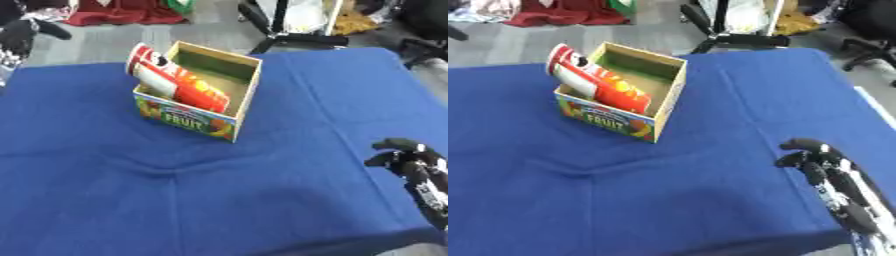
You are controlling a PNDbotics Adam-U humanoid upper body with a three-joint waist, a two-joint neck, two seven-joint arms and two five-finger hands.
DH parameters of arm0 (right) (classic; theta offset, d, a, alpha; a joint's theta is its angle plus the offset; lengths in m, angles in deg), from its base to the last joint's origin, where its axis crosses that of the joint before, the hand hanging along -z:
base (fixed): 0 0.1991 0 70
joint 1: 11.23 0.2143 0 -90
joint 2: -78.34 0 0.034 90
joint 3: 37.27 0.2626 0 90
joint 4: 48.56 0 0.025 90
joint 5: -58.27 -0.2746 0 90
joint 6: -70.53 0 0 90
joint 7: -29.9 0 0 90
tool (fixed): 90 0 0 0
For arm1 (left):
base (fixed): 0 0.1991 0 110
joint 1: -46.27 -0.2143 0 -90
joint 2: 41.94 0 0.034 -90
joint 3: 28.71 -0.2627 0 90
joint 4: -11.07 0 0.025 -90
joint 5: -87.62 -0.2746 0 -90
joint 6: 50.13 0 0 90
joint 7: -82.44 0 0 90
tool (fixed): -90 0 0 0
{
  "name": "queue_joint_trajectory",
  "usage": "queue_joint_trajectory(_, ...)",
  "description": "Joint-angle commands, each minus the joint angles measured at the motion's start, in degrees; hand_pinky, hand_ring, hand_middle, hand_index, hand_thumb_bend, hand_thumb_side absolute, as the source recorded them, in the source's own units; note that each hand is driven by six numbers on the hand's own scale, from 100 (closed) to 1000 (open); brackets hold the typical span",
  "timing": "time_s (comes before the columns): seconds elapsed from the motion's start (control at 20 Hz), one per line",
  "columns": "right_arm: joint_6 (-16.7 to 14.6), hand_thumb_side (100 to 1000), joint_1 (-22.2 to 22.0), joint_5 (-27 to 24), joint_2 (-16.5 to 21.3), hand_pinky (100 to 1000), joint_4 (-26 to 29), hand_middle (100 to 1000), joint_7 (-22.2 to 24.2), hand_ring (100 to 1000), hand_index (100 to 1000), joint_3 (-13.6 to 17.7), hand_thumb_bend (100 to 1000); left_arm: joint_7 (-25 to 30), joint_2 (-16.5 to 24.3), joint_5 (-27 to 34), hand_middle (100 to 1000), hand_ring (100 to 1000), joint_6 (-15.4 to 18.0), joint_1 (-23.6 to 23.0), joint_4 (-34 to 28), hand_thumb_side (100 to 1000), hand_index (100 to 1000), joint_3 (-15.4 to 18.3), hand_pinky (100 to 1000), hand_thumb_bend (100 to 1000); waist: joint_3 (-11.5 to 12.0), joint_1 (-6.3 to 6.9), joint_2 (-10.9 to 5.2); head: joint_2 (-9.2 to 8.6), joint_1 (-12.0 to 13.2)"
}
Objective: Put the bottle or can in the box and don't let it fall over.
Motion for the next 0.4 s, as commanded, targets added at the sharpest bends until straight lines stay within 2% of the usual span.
queue_joint_trajectory(0.05, 0.02, 501, 0.06, 0.35, 0.47, 739, 0.8, 749, -0.24, 671, 824, 0.45, 100, 2.86, -5.04, 0.21, 833, 853, -1.12, -3.47, -1.55, 717, 988, 3.21, 673, 100, 0.38, 0.01, -0.53, 0.3, 0.9)
queue_joint_trajectory(0.2, 0.1, 504, -0.19, 0.32, 0.44, 739, 0.75, 748, -0.23, 671, 824, 0.45, 100, 4.35, -10.81, -1.91, 818, 837, -3.92, -6.89, -1.49, 782, 981, 3.73, 651, 100, 1.22, -0.08, -0.76, 1.03, 1.97)
queue_joint_trajectory(0.4, 0.31, 507, -0.44, 0.4, 0.09, 738, 0.58, 748, 0.13, 670, 824, 0.05, 100, 5.75, -18.07, -4.78, 799, 821, -8.17, -8.67, 0.1, 870, 969, 3.71, 629, 100, 1.96, -0.26, -0.82, 1.79, 3.82)
